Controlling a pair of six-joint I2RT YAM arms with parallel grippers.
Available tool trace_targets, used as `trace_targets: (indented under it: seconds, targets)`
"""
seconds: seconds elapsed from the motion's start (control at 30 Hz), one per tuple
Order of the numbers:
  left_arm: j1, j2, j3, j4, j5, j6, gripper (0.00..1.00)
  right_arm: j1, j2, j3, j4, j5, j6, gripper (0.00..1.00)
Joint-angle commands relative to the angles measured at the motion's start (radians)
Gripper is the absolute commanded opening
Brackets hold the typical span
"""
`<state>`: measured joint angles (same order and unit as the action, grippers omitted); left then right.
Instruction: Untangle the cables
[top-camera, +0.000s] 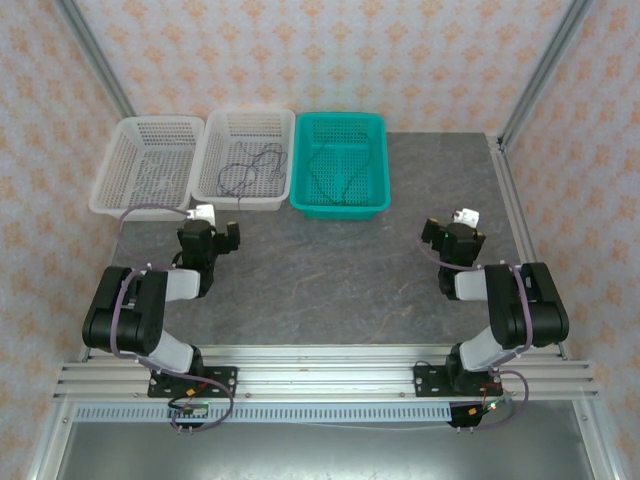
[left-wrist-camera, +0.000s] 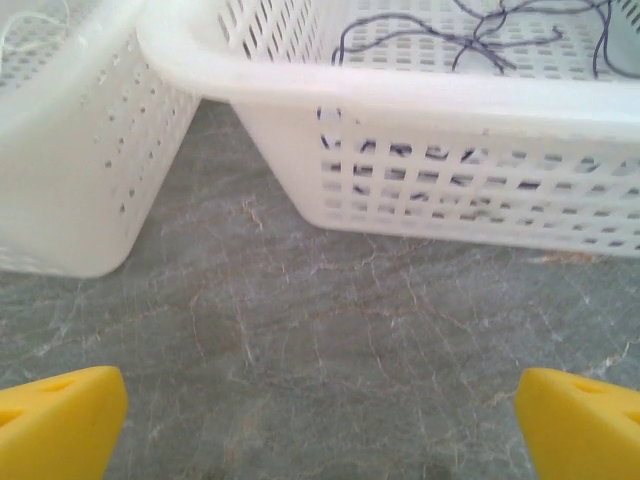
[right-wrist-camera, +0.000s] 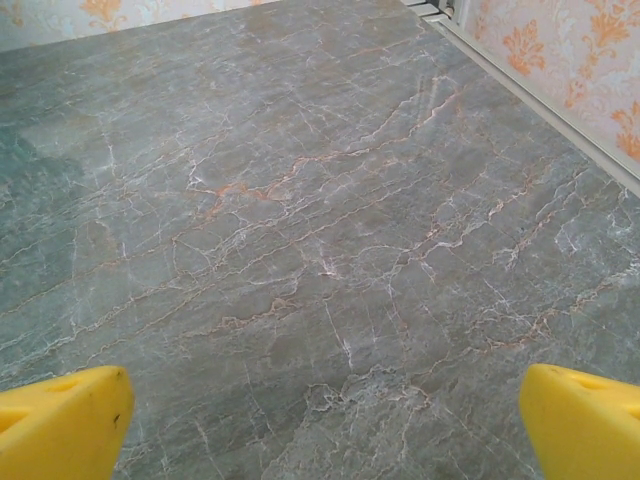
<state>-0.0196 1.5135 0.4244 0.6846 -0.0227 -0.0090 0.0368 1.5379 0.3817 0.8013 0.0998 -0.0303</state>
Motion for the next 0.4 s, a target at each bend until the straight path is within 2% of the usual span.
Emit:
trace_targets:
  seconds: [0.0,0.2,0.37]
  targets:
    - [-0.006,-0.007,-0.003,0.087,-0.009,0.025,1.0,0.003,-0.015,0.012,0.027,-0.037,-0.023,0.99]
    - [-0.006,-0.016,0.009,0.041,-0.008,0.022,1.0,-0.027,0.002,0.049,-0.029,-0.123,-0.013,0.99]
    - [-0.006,-0.014,0.007,0.053,-0.008,0.024,1.0,-0.033,-0.014,0.017,0.021,-0.133,-0.014,0.99]
